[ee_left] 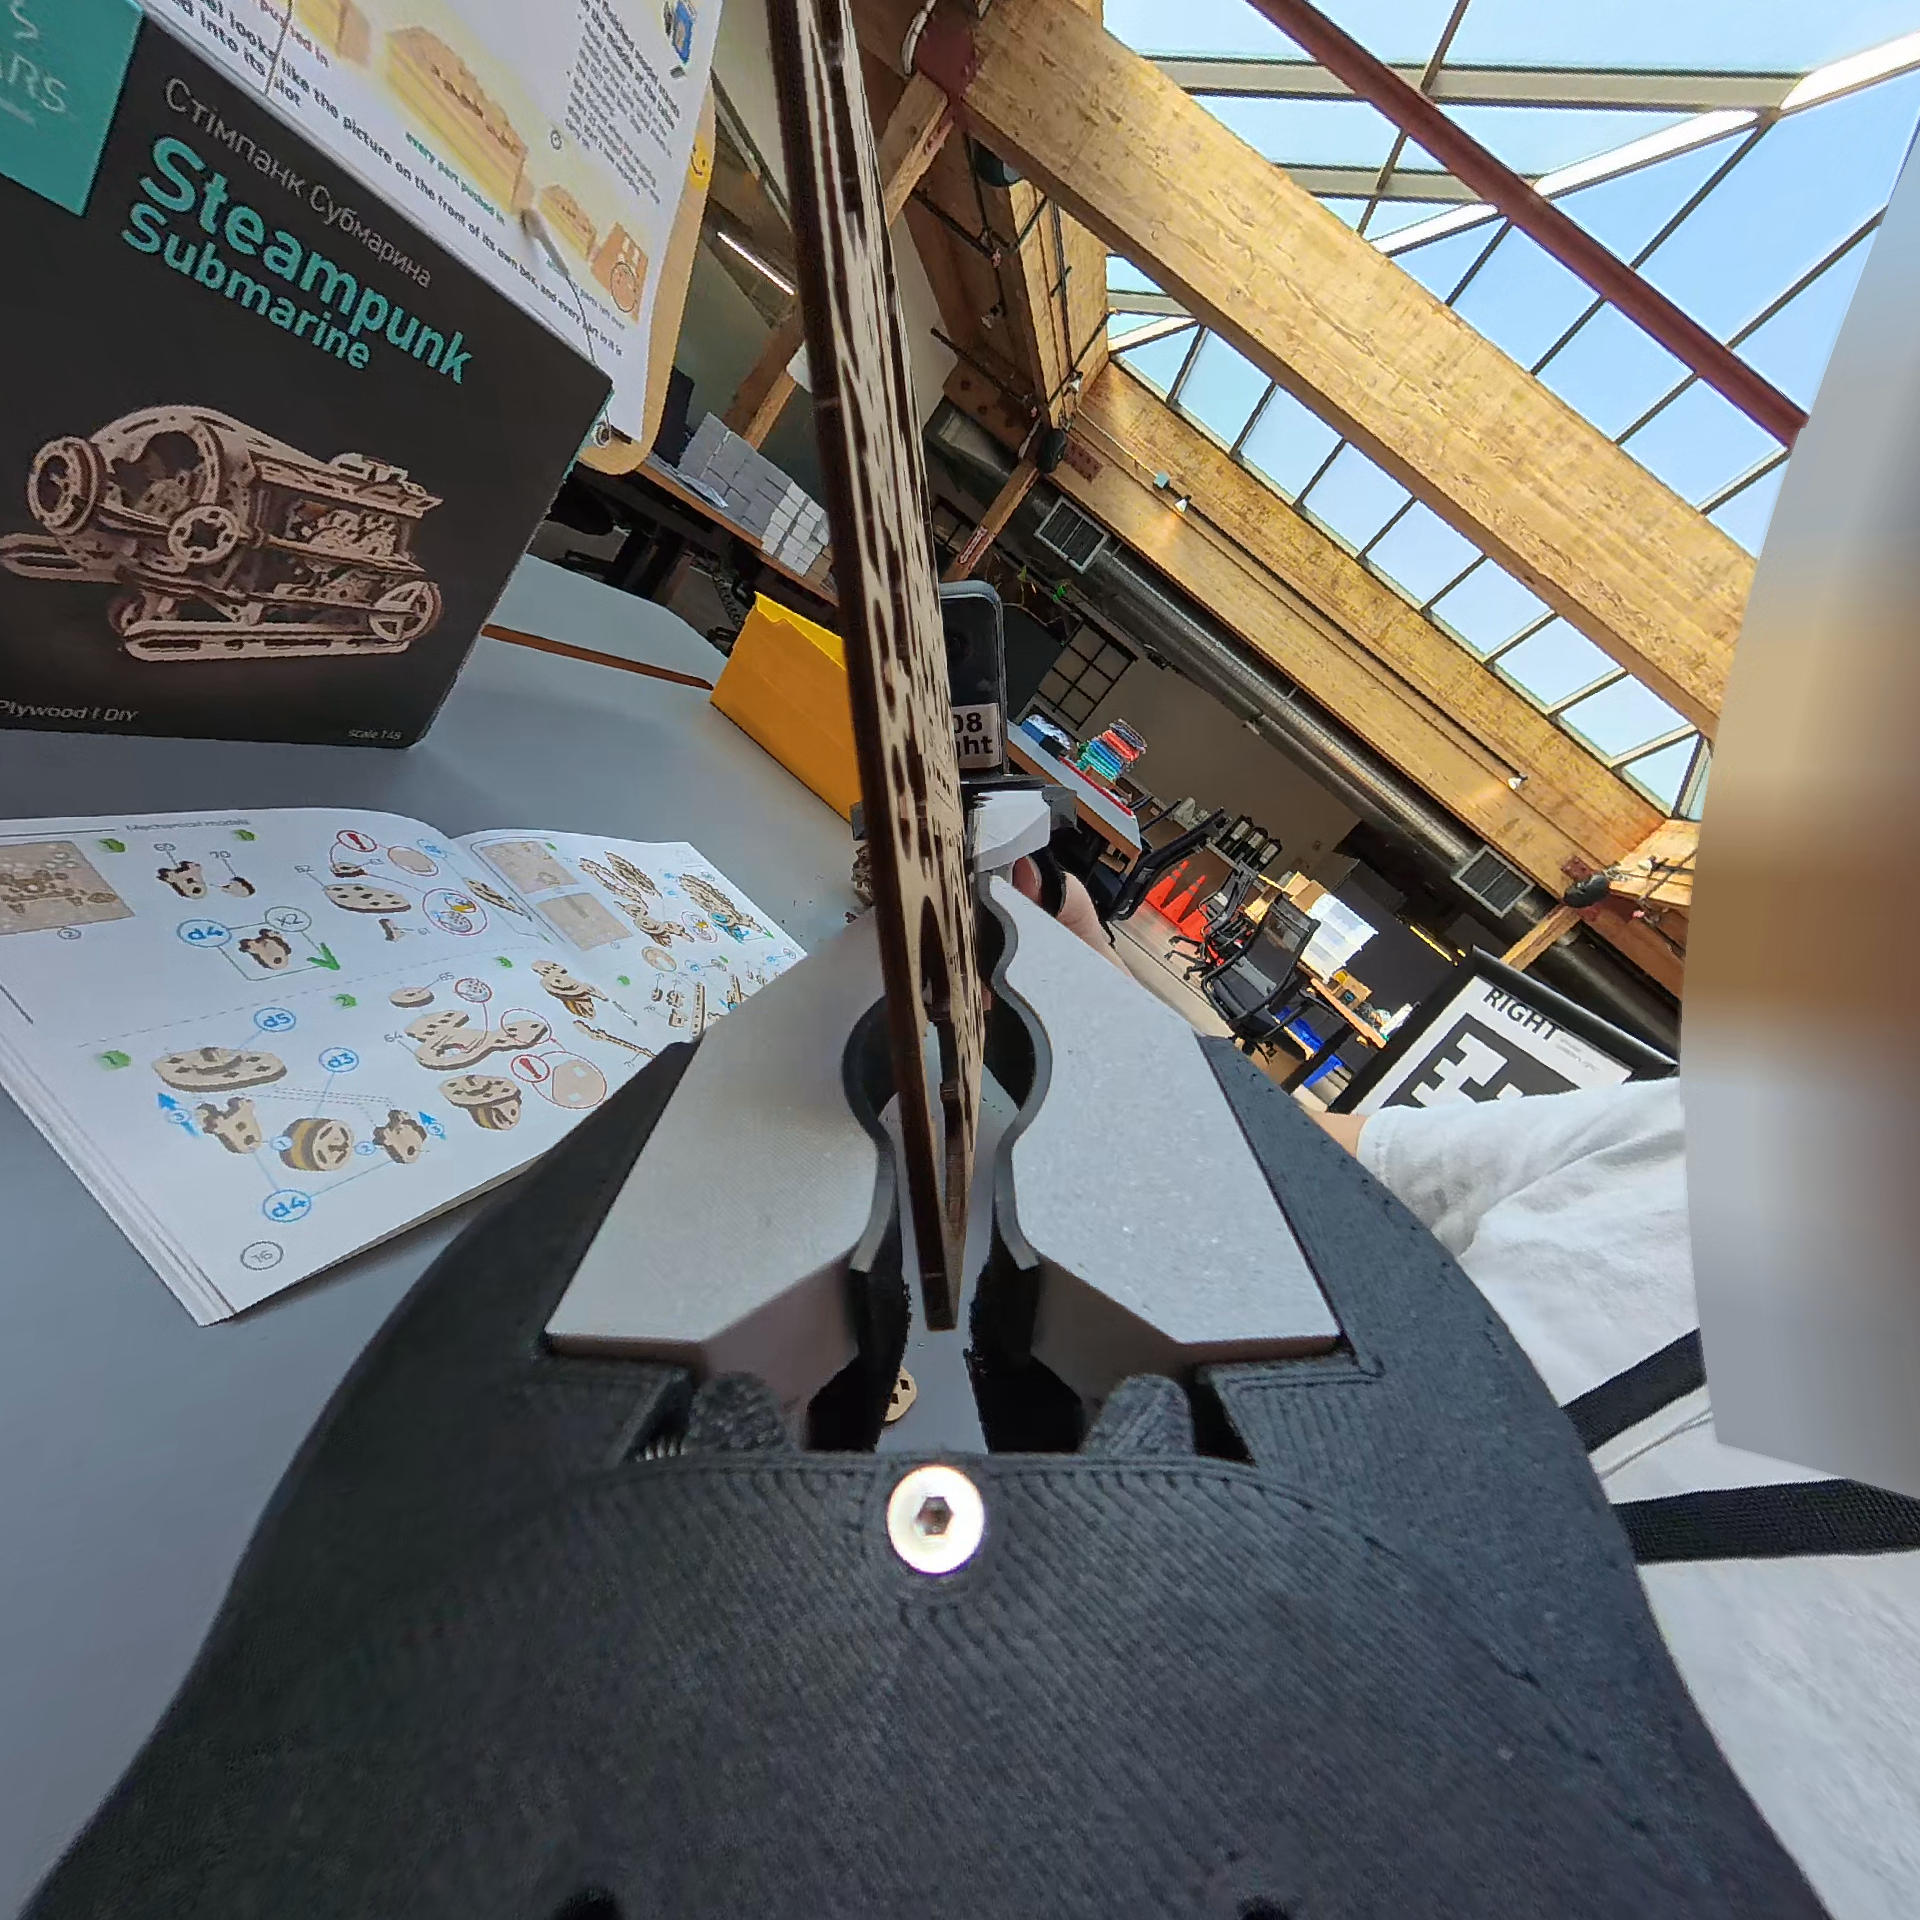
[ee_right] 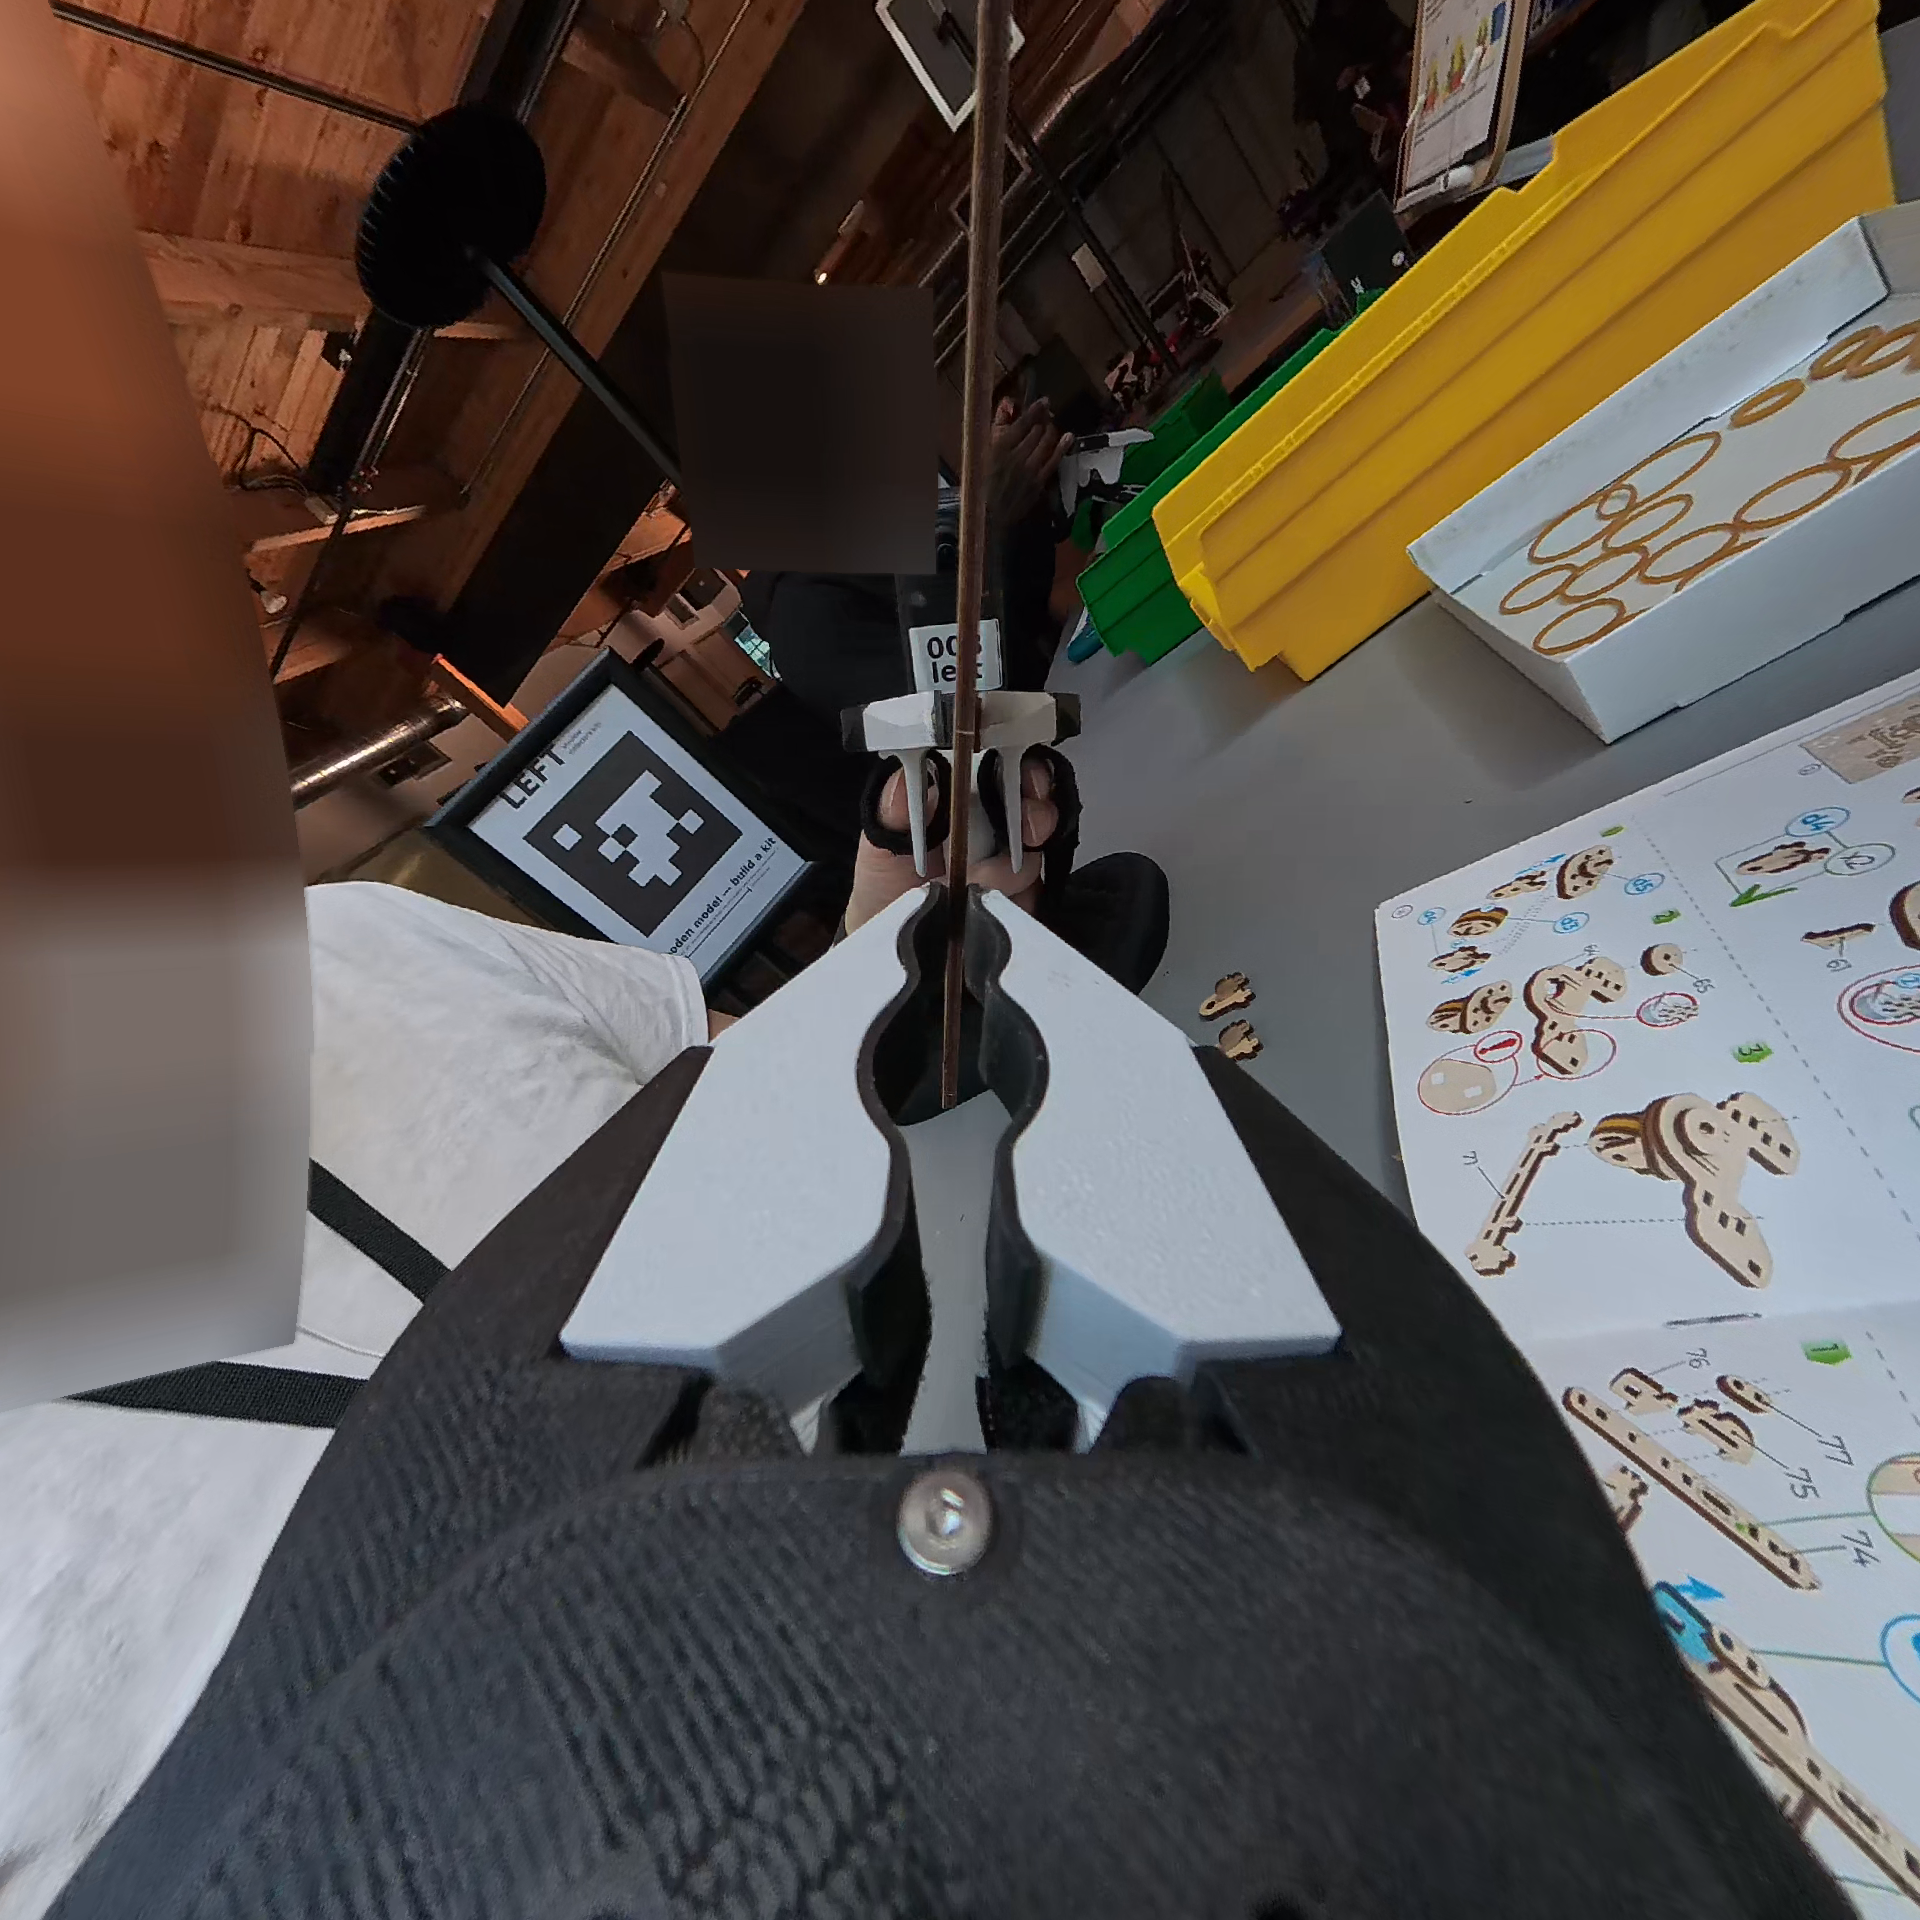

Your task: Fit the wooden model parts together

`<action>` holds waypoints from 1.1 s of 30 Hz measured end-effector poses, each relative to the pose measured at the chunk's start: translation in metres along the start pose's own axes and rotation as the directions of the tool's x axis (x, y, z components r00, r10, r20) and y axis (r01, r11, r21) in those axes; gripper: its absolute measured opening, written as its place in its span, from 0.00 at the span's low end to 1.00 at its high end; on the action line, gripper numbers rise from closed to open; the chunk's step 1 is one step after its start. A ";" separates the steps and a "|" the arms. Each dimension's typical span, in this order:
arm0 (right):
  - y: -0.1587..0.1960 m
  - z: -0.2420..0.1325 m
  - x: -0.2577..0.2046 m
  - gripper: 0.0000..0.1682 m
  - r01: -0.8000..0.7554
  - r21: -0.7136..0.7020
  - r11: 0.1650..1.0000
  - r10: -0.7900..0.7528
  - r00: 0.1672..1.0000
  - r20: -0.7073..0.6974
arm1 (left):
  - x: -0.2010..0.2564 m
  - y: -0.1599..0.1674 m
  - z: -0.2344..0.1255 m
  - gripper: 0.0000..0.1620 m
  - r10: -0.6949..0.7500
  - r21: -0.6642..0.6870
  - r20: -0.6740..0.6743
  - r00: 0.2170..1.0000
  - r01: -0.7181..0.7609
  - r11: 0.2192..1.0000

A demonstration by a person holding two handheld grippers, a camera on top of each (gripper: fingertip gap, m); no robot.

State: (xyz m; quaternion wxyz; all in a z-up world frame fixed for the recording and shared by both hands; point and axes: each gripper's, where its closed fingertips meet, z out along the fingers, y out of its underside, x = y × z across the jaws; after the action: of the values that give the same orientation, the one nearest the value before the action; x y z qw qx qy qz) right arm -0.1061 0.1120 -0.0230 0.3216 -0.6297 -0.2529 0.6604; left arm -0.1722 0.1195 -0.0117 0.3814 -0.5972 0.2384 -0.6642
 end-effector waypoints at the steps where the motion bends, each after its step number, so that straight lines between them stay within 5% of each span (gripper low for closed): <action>1: -0.001 -0.001 -0.001 0.01 0.004 0.001 1.000 -0.004 1.000 0.000 | 0.000 0.000 0.000 0.01 0.004 0.000 0.002 1.000 -0.004 1.000; 11: 0.003 -0.004 -0.005 0.01 -0.011 -0.013 1.000 0.011 1.000 0.020 | 0.001 -0.001 -0.001 0.02 -0.011 0.011 -0.016 1.000 0.011 1.000; 17: 0.008 0.007 -0.005 0.01 -0.023 -0.013 1.000 0.024 0.999 0.028 | 0.012 0.008 0.009 0.15 -0.029 -0.032 -0.080 0.996 0.027 0.999; 26: -0.022 0.018 -0.011 0.01 -0.055 0.253 0.966 0.035 0.996 0.082 | 0.018 -0.002 0.014 0.25 -0.057 0.058 -0.109 0.992 0.063 0.996; 31: -0.011 0.034 -0.016 0.01 -0.002 0.217 0.976 -0.015 0.997 0.078 | 0.013 -0.008 0.022 0.18 -0.012 0.099 -0.062 0.998 0.018 0.995; 33: -0.006 0.039 -0.015 0.01 0.020 0.195 0.981 -0.035 0.997 0.072 | 0.013 -0.010 0.021 0.00 -0.002 0.109 -0.060 0.998 0.009 0.994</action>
State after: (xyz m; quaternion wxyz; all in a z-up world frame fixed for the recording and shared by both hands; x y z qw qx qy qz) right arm -0.1441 0.1079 -0.0052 0.3808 -0.5664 -0.2078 0.7007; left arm -0.1538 0.1185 0.0078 0.4043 -0.5558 0.2115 -0.6949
